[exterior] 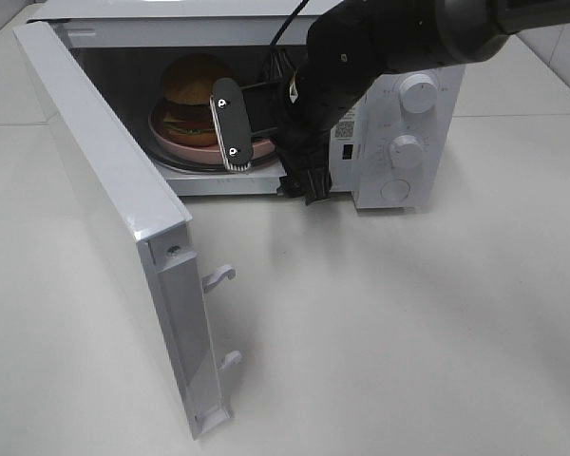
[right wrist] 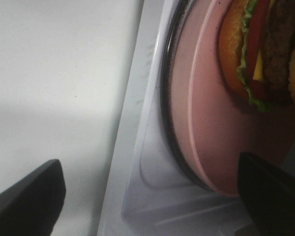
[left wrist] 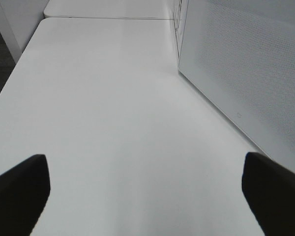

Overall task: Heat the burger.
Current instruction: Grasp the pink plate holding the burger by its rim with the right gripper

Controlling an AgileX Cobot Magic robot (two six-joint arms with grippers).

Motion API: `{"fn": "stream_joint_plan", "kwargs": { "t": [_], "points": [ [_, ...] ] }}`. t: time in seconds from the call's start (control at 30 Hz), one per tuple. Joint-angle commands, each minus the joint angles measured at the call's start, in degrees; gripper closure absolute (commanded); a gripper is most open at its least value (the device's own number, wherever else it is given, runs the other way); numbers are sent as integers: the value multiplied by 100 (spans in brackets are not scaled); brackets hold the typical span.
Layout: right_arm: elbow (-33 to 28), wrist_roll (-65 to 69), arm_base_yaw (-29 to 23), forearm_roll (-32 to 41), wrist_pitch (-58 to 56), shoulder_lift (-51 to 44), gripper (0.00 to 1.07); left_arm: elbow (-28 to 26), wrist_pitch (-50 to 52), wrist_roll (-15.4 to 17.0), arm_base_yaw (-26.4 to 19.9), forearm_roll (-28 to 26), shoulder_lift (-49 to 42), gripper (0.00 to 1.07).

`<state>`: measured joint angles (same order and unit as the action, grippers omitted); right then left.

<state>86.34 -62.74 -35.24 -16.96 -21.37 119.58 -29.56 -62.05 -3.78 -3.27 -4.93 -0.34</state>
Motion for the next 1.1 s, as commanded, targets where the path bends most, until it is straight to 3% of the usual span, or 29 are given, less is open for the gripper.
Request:
{"fn": "stream_joint_plan", "kwargs": {
  "t": [0.03, 0.5, 1.1],
  "points": [
    [172, 97, -11, 0, 115, 160, 21, 6, 80, 23, -17, -11, -6, 9],
    [1255, 109, 6, 212, 321, 1049, 24, 6, 80, 23, -17, -11, -6, 9],
    [1484, 103, 74, 304, 705, 1530, 28, 6, 80, 23, -17, -11, -6, 9]
  ]
}}
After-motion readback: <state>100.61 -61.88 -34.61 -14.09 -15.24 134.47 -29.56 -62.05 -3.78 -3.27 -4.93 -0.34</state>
